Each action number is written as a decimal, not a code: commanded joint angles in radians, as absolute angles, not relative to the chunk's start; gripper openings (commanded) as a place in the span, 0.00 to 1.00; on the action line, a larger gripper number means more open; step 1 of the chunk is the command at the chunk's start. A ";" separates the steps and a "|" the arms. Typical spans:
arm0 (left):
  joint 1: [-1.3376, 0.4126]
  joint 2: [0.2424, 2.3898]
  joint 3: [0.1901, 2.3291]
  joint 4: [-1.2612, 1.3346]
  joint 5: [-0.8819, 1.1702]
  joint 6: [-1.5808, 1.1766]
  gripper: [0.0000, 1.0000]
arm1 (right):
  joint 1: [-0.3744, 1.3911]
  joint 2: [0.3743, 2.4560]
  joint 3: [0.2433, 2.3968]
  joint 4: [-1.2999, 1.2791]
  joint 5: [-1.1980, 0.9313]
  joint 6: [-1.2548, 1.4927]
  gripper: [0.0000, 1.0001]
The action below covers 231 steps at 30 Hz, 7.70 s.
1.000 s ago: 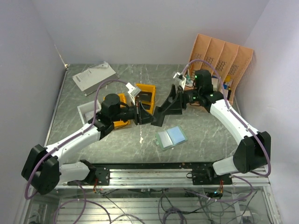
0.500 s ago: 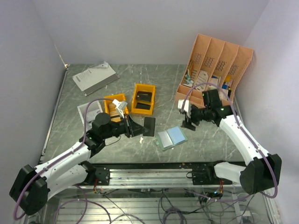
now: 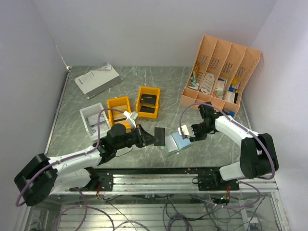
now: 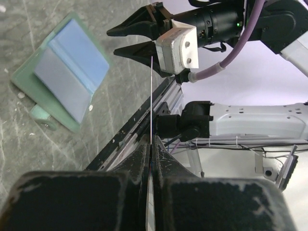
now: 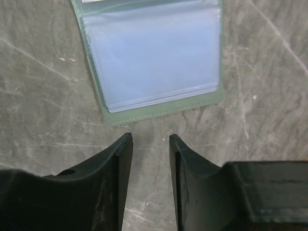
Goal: Put the credit cards into the card holder
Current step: Insert the credit card into the card holder.
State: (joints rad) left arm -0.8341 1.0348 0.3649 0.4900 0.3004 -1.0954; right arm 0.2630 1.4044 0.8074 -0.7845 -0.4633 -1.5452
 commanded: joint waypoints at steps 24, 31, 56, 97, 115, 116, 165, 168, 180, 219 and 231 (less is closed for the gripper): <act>-0.924 1.343 0.345 0.679 0.194 -1.173 0.07 | 0.412 1.400 0.727 -0.643 -0.422 -1.475 0.24; -0.924 1.520 0.402 0.776 0.242 -1.167 0.07 | 0.264 1.369 0.857 -0.706 -0.562 -1.273 0.42; -0.907 1.675 0.509 0.711 0.256 -1.225 0.07 | 0.275 1.632 0.900 -0.551 -0.542 -0.604 0.54; -0.900 1.824 0.429 1.023 0.214 -1.307 0.07 | 0.346 1.684 0.908 -0.558 -0.473 -0.587 0.43; -0.906 1.910 0.422 1.196 0.188 -1.359 0.07 | 0.344 1.679 0.906 -0.568 -0.486 -0.591 0.45; -0.908 1.911 0.422 1.199 0.180 -1.359 0.07 | 0.344 1.678 0.906 -0.568 -0.488 -0.591 0.45; -0.981 2.071 0.406 1.452 0.056 -1.462 0.07 | 0.302 1.634 0.902 -0.658 -0.587 -0.700 0.04; -0.988 2.076 0.406 1.457 0.043 -1.473 0.07 | 0.303 1.666 0.900 -0.652 -0.535 -0.680 0.04; -0.991 2.111 0.396 1.532 0.006 -1.516 0.07 | 0.303 1.678 0.894 -0.638 -0.480 -0.654 0.09; -1.012 2.083 0.471 1.411 0.030 -1.560 0.07 | 0.311 1.671 0.896 -0.640 -0.499 -0.652 0.12; -1.025 2.002 0.500 1.175 0.027 -1.535 0.11 | 0.312 1.669 0.897 -0.643 -0.498 -0.652 0.13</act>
